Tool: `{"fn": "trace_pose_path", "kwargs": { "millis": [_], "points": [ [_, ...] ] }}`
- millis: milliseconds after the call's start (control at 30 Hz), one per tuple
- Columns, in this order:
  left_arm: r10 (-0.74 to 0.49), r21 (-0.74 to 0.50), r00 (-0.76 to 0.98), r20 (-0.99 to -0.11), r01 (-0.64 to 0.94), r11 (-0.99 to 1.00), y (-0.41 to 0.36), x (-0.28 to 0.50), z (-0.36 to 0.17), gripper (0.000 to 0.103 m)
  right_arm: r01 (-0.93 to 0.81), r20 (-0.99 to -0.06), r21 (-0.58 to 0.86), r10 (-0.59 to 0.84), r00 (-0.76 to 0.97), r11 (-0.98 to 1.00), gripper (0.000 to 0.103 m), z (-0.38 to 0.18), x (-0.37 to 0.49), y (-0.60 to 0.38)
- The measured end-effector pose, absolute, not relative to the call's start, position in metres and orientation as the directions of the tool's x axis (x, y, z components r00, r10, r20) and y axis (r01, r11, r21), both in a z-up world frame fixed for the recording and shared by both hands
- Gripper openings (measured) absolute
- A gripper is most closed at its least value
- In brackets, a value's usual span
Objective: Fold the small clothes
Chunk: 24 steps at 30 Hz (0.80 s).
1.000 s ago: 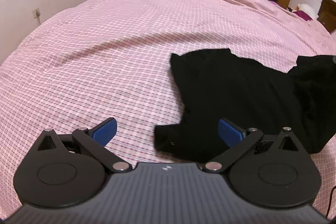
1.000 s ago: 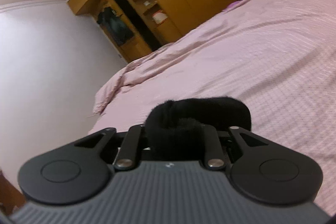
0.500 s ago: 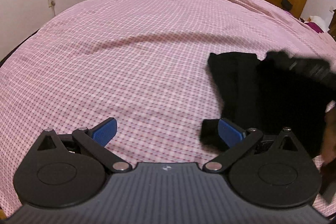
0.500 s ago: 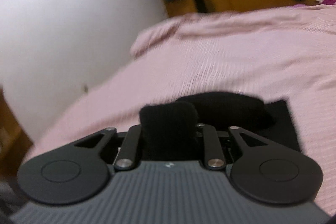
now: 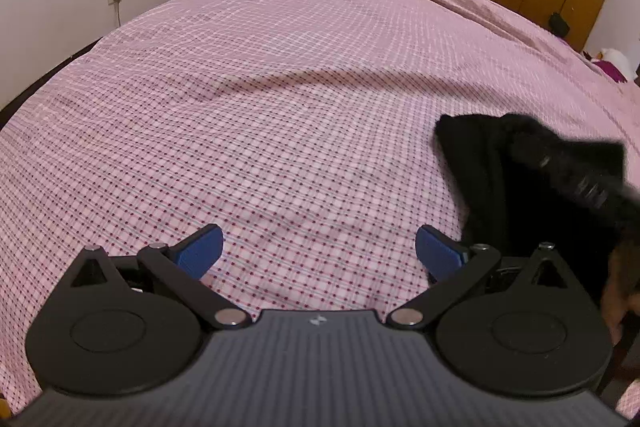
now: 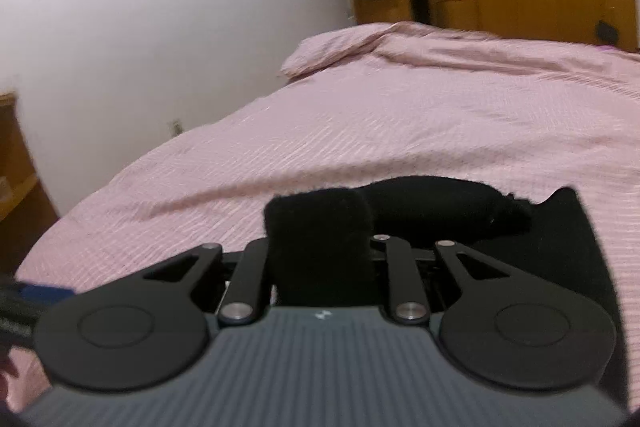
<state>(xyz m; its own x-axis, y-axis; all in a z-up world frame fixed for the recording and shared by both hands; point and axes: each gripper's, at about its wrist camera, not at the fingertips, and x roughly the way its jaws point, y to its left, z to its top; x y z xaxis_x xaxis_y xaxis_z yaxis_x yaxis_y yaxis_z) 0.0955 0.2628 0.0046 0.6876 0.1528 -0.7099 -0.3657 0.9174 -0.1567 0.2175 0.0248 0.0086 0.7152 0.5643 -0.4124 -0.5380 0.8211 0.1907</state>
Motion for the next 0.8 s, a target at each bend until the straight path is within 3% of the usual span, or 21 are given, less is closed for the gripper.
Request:
{"fn": "trace_pose_path", "kwargs": {
  "millis": [167,367,600,800],
  "points": [
    [0.151,-0.150,0.686,-0.711,-0.358,0.922,0.260,0.096,0.004,0.103,-0.556,-0.477,0.163,0.558,0.679,0.815,0.026,-0.024,0.216,0.046],
    [0.144,-0.144,0.698,-0.701,-0.336,0.931,0.255,0.099,0.010,0.103,-0.590,-0.446,0.197,0.608,0.657,0.783,0.046,-0.003,0.196,0.033],
    [0.134,-0.142,0.722,-0.679,-0.309,0.940,0.246,0.102,0.025,0.103,-0.644,-0.393,0.210,0.666,0.633,0.736,0.052,0.016,0.160,-0.004],
    [0.096,-0.162,0.747,-0.658,-0.265,0.951,0.232,0.114,0.039,0.103,-0.558,-0.369,0.234,0.604,0.707,0.796,0.052,0.025,0.156,-0.052]
  ]
}}
